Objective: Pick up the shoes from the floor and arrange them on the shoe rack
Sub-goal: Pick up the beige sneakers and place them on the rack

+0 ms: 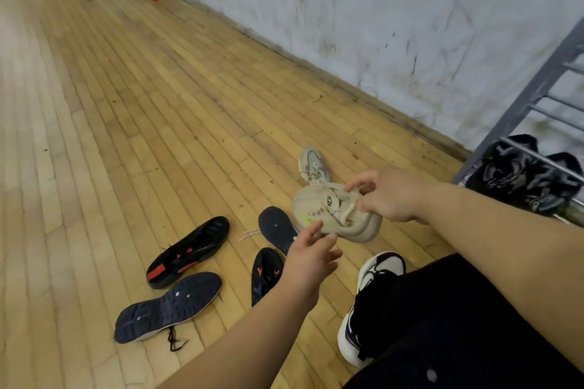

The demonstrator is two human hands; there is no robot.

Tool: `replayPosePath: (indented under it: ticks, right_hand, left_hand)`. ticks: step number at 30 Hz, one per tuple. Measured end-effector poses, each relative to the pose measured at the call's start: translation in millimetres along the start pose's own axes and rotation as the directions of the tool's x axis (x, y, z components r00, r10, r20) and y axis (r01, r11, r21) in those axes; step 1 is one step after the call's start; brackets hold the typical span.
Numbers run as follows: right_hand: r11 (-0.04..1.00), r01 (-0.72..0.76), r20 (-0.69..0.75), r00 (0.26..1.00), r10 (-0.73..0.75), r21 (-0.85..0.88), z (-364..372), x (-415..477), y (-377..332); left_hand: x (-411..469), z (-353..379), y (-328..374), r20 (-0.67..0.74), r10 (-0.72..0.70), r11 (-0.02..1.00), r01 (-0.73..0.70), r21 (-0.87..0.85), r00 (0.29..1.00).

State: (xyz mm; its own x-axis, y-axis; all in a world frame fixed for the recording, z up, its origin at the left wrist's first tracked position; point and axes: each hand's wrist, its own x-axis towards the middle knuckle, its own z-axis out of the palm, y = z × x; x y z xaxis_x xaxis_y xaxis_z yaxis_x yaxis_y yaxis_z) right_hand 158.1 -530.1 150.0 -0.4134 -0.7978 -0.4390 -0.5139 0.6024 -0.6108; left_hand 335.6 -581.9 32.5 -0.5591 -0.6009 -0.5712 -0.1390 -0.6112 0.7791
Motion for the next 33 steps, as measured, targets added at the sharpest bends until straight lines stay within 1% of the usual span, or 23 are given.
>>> replayPosePath:
  ticks: [2, 5, 8, 10, 11, 13, 15, 17, 20, 22, 25, 26, 28, 30, 31, 33]
  right_hand:
    - [0.999, 0.033, -0.069, 0.997, -0.032, 0.023, -27.9, -11.9, -2.3]
    - [0.994, 0.101, -0.26, 0.962, -0.088, 0.039, -86.6, -51.2, -2.6]
    - [0.985, 0.141, -0.448, 0.89, -0.082, 0.1, -142.2, -123.5, 18.9]
    - [0.969, 0.187, -0.557, 0.828, -0.066, 0.163, -167.1, -180.3, 45.6]
    - [0.95, 0.225, -0.608, 0.793, -0.049, 0.217, -174.1, -210.6, 61.5]
    - [0.909, 0.295, -0.714, 0.701, 0.004, 0.294, -176.3, -270.0, 96.5]
    - [0.855, 0.362, -0.799, 0.593, 0.097, 0.373, -162.5, -327.8, 135.6]
    - [0.775, 0.447, -0.843, 0.499, 0.199, 0.447, -134.5, -381.8, 173.9]
    - [0.625, 0.543, -0.828, 0.363, 0.427, 0.56, -72.4, -449.6, 233.5]
    - [0.543, 0.591, -0.786, 0.292, 0.545, 0.597, -25.6, -484.1, 267.9]
    - [0.456, 0.621, -0.682, 0.18, 0.709, 0.638, 34.2, -522.2, 313.8]
    - [0.415, 0.632, -0.635, 0.162, 0.755, 0.654, 50.9, -532.3, 327.3]
    - [0.326, 0.644, -0.538, 0.159, 0.828, 0.692, 78.8, -550.5, 347.4]
    - [0.275, 0.61, -0.454, 0.158, 0.877, 0.743, 105.1, -566.1, 369.8]
    - [0.271, 0.559, -0.408, 0.136, 0.903, 0.784, 117.4, -573.1, 380.5]
    - [0.287, 0.365, -0.315, 0.018, 0.949, 0.886, 148.7, -586.5, 404.3]
  left_hand:
    - [1.8, 23.9, 28.1, 0.038, 0.036, 0.998, -0.033, -0.056, 0.999]
    - [-6.9, 75.1, 84.6, 0.151, 0.196, 0.981, -0.191, -0.044, 0.969]
    - [-35.8, 146.6, 130.9, 0.3, 0.364, 0.911, -0.404, 0.08, 0.881]
    - [-61.4, 198.3, 142.1, 0.44, 0.425, 0.833, -0.532, 0.152, 0.791]
    - [-77.2, 223.9, 142.2, 0.52, 0.429, 0.795, -0.582, 0.17, 0.738]
    - [-111.6, 271.8, 133.9, 0.67, 0.386, 0.746, -0.642, 0.178, 0.634]
    - [-143.3, 316.2, 114.2, 0.801, 0.287, 0.715, -0.674, 0.186, 0.526]
    - [-172.1, 358.3, 84.5, 0.9, 0.136, 0.722, -0.663, 0.196, 0.414]
    - [-216.3, 414.3, 16.7, 0.95, -0.072, 0.691, -0.671, 0.268, 0.305]
    - [-247.5, 440.4, -38.3, 0.939, -0.228, 0.685, -0.643, 0.343, 0.258]
    - [-286.1, 466.5, -116.5, 0.884, -0.412, 0.61, -0.653, 0.449, 0.223]
    - [-295.6, 473.0, -138.5, 0.856, -0.47, 0.581, -0.654, 0.483, 0.214]
    - [-308.7, 483.3, -176.8, 0.802, -0.556, 0.526, -0.654, 0.544, 0.219]
    - [-315.1, 490.1, -203.4, 0.758, -0.606, 0.443, -0.689, 0.574, 0.242]
    - [-315.7, 493.3, -213.4, 0.737, -0.624, 0.398, -0.706, 0.586, 0.26]
    - [-312.7, 500.1, -229.0, 0.694, -0.655, 0.315, -0.728, 0.609, 0.298]
